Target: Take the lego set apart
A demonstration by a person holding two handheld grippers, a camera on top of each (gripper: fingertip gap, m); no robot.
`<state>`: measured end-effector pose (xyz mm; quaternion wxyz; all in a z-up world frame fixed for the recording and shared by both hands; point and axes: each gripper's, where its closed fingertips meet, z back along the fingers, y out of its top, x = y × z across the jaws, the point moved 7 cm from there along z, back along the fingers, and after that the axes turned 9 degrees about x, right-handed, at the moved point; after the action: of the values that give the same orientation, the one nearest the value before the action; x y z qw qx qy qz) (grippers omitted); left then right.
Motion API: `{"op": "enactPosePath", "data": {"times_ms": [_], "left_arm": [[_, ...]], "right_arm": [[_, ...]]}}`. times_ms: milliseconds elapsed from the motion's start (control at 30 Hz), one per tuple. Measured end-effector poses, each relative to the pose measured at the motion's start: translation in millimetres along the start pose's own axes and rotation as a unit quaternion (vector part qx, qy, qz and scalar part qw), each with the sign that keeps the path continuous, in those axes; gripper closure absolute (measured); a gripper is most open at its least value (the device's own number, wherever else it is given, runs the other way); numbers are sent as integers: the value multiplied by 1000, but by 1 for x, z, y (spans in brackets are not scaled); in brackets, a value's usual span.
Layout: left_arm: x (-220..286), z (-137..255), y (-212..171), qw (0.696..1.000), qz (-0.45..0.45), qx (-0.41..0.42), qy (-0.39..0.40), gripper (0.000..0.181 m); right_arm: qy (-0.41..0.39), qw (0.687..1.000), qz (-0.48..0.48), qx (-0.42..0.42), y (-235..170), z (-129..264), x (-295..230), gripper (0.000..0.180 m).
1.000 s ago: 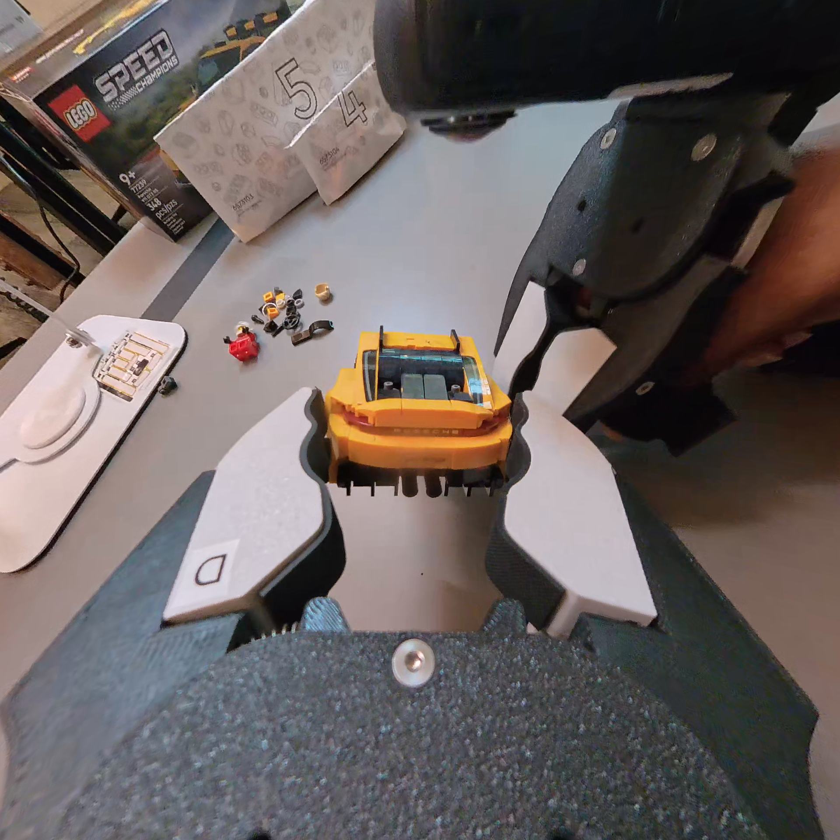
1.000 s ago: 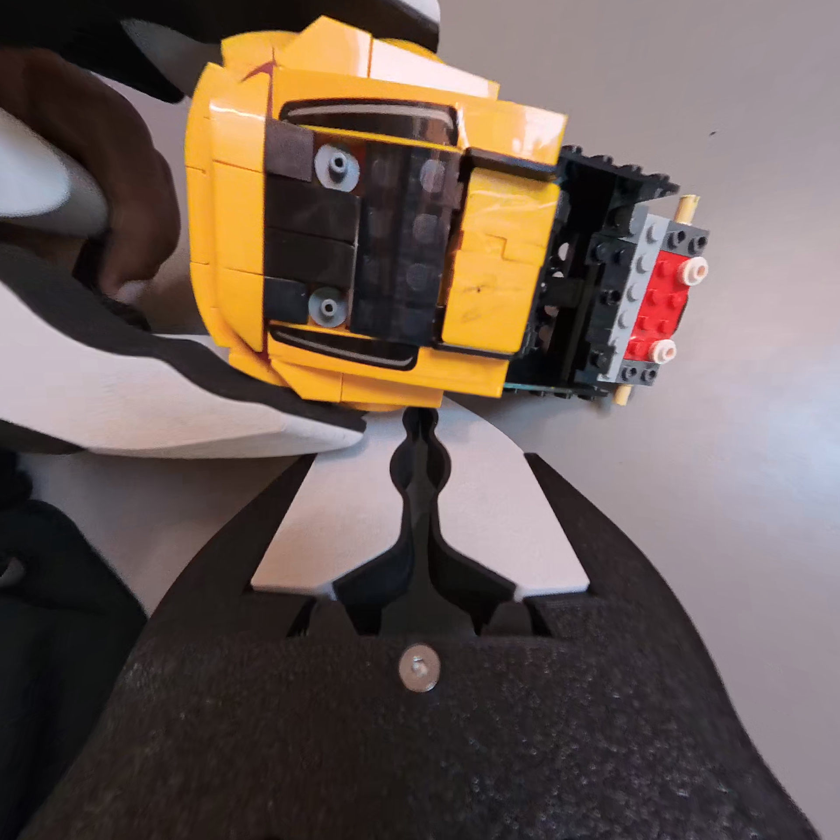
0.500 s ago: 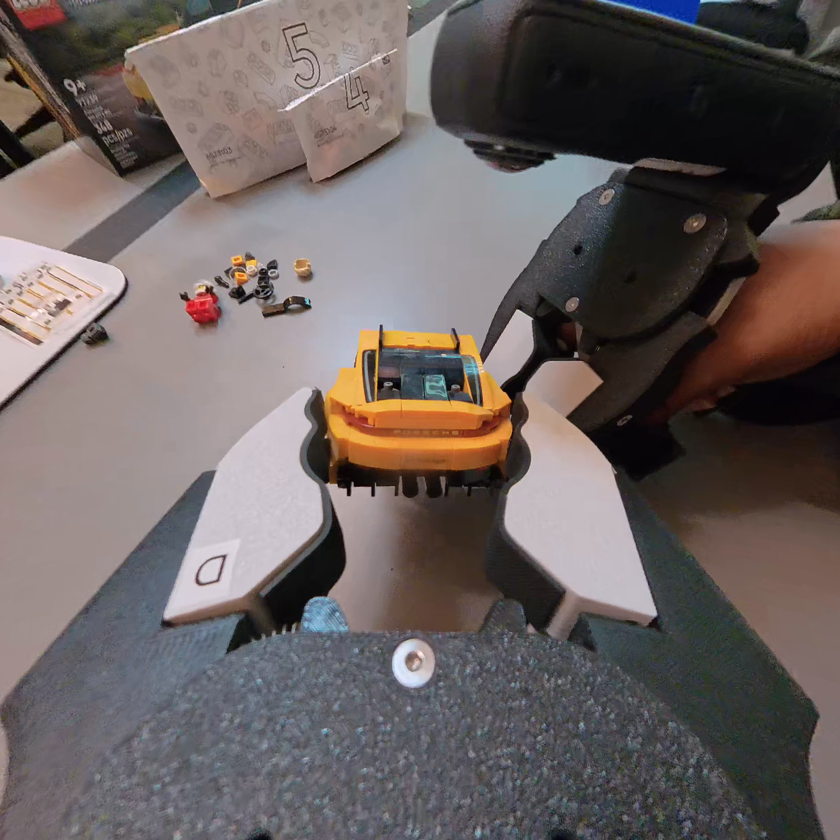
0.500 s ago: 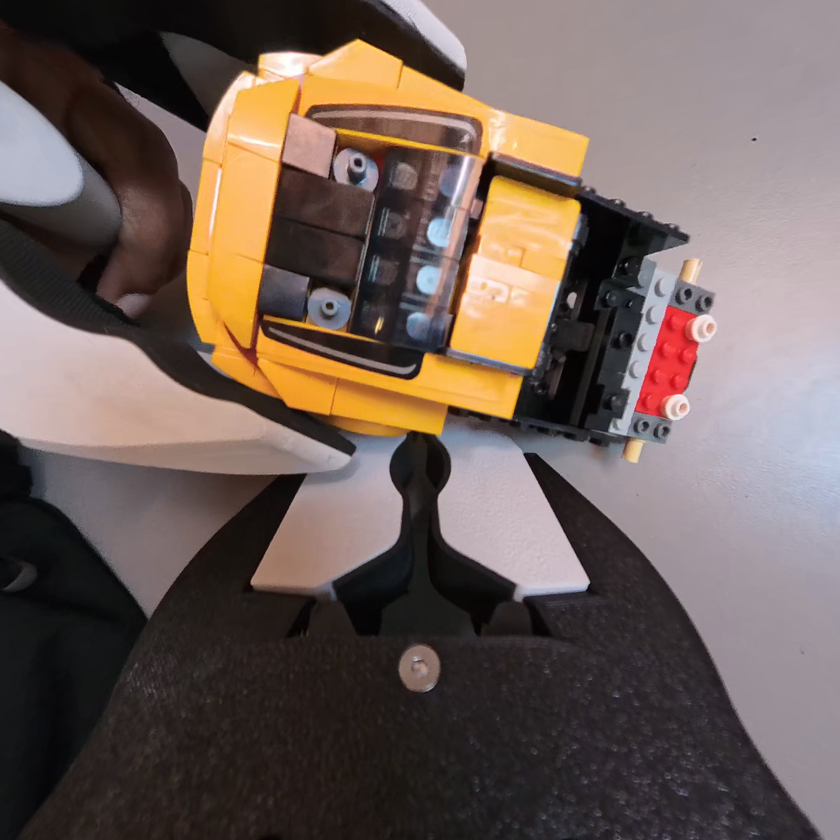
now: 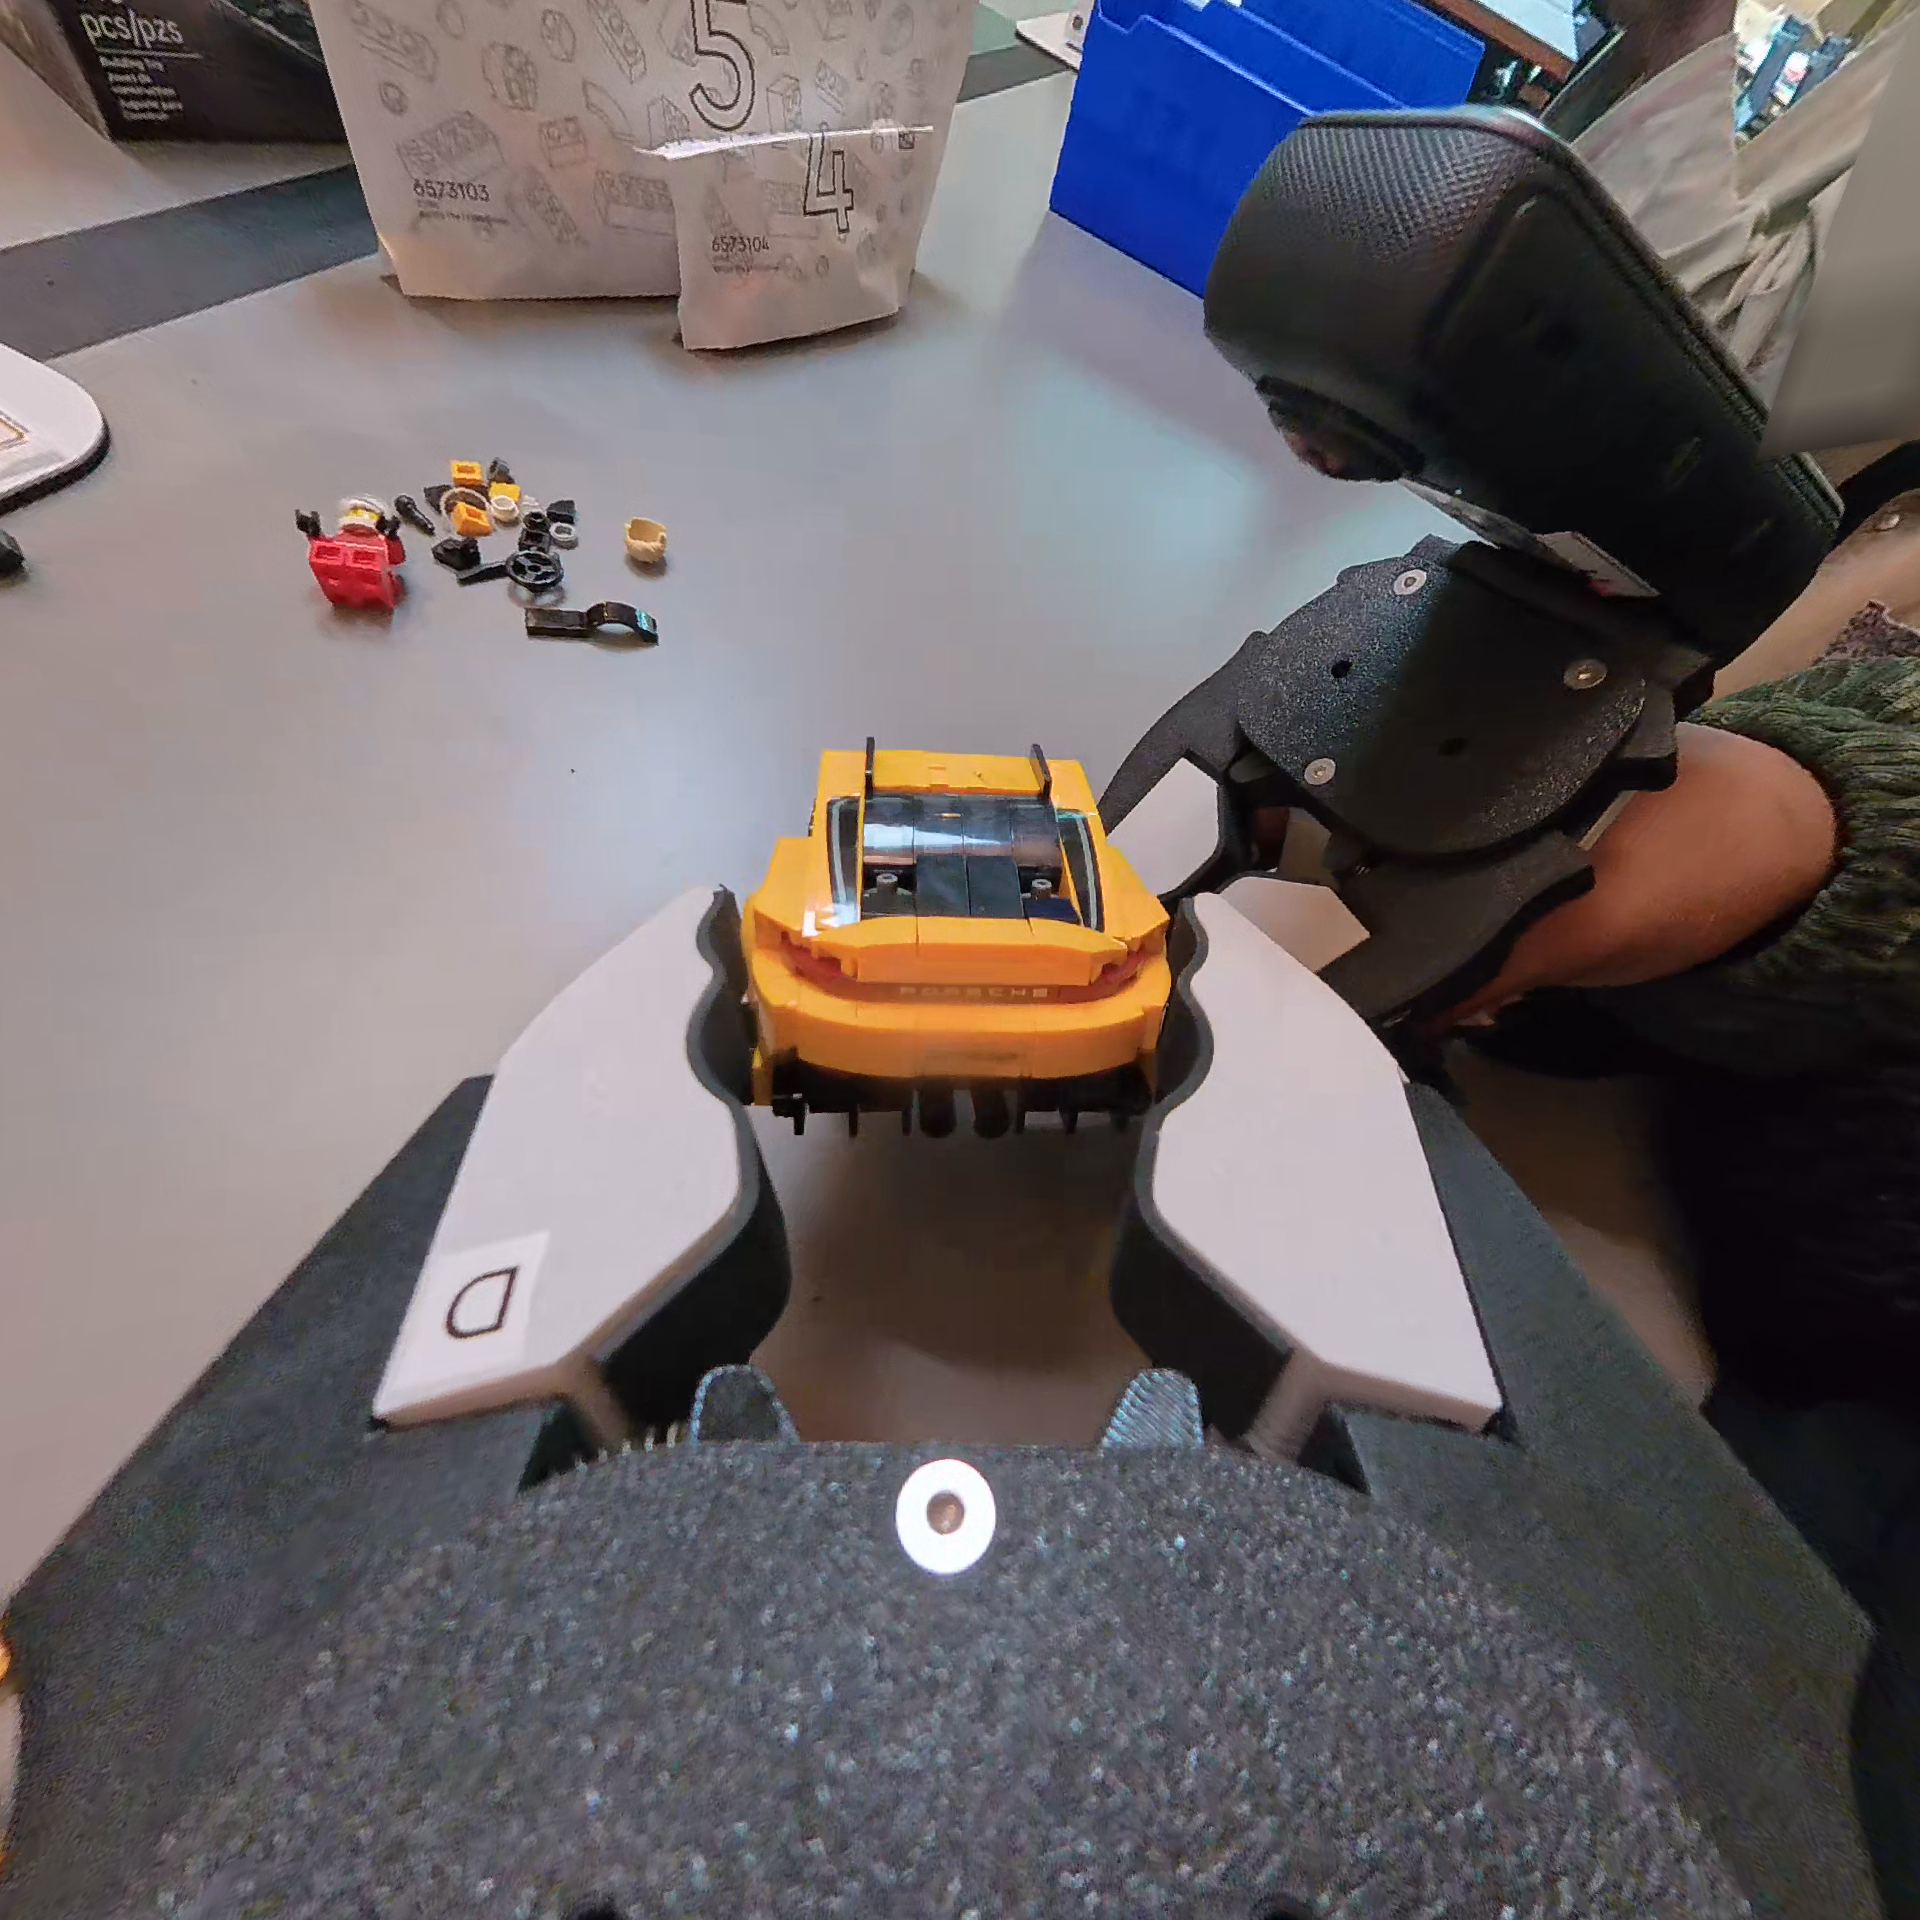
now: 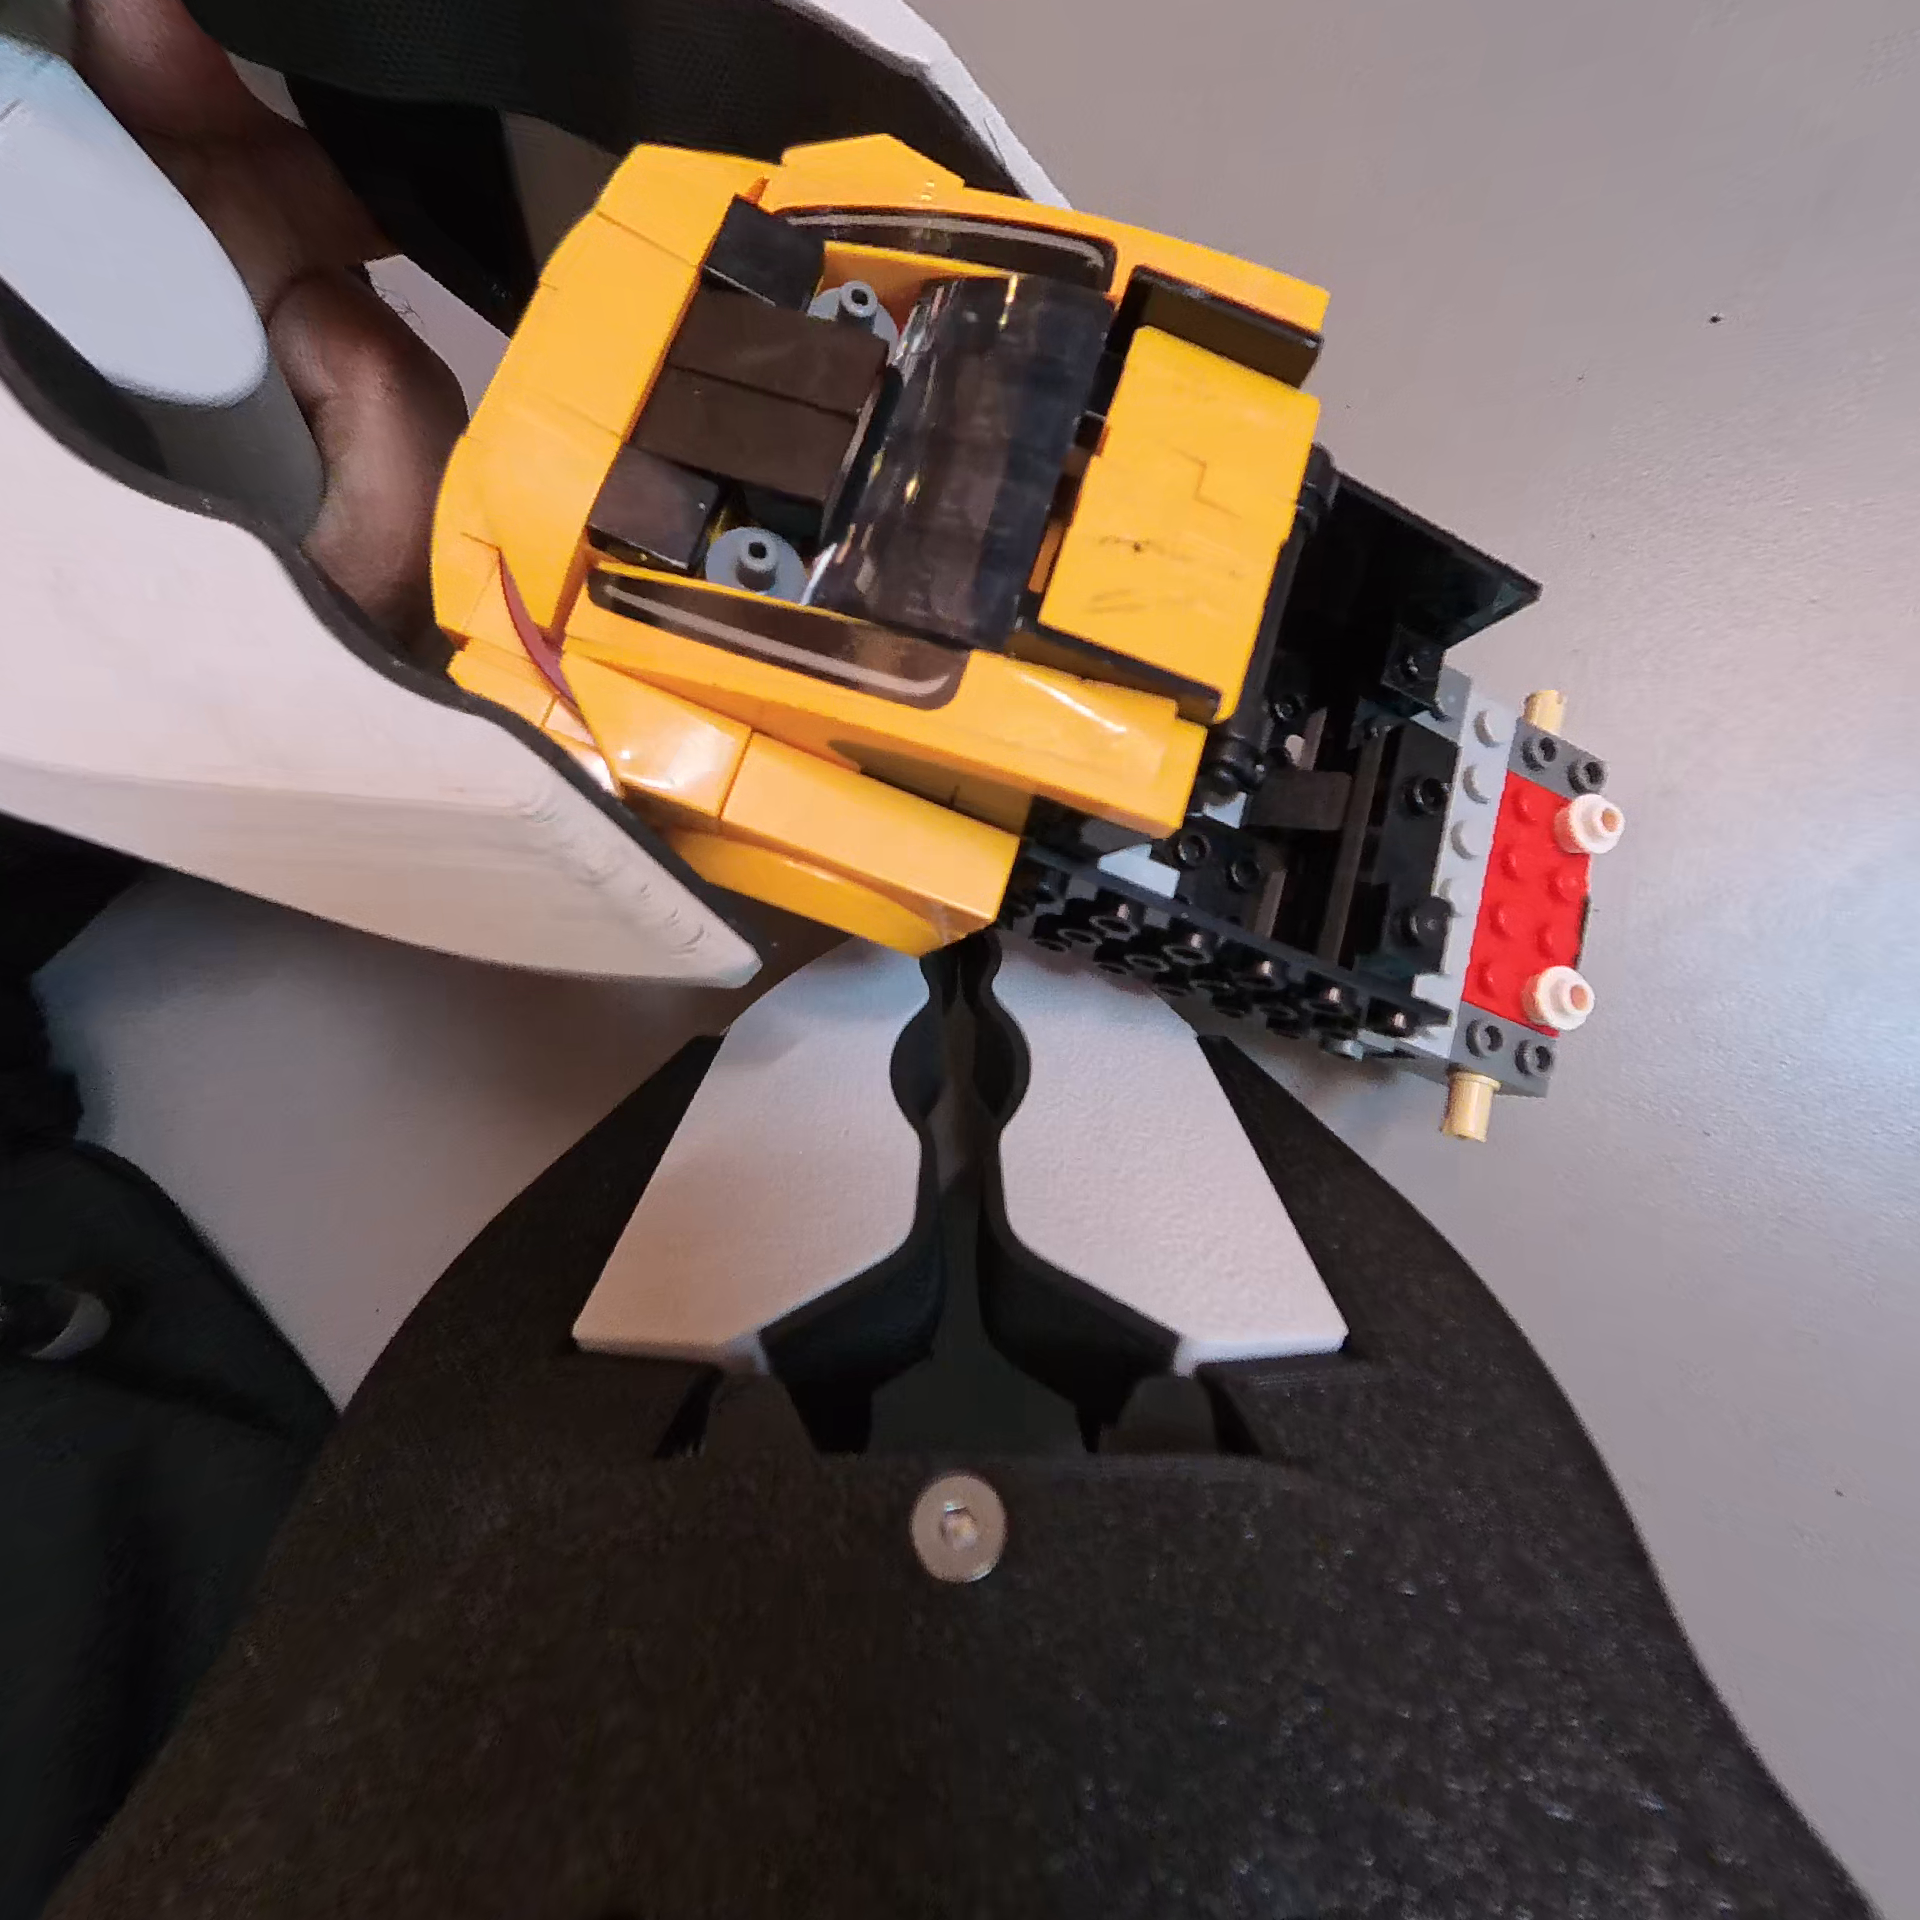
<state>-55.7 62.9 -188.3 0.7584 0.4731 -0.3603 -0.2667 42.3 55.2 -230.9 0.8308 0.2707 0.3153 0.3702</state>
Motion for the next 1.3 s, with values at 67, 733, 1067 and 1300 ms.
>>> {"op": "enactPosePath", "data": {"times_ms": [67, 733, 1067, 1300], "left_arm": [[-1, 0, -1, 1000, 2, -1, -1, 103], [-15, 3, -9, 999, -1, -28, -32, 103], [-18, 7, -15, 989, -135, -64, -15, 103], [-18, 6, -16, 989, -136, -63, -17, 103]], "right_arm": [[0, 1000, 0, 0, 0, 0, 0, 180], [0, 1000, 0, 0, 0, 1, 3, 180], [13, 1000, -6, 4, 3, -1, 3, 180], [16, 1000, -5, 7, 2, -1, 3, 180]]}}
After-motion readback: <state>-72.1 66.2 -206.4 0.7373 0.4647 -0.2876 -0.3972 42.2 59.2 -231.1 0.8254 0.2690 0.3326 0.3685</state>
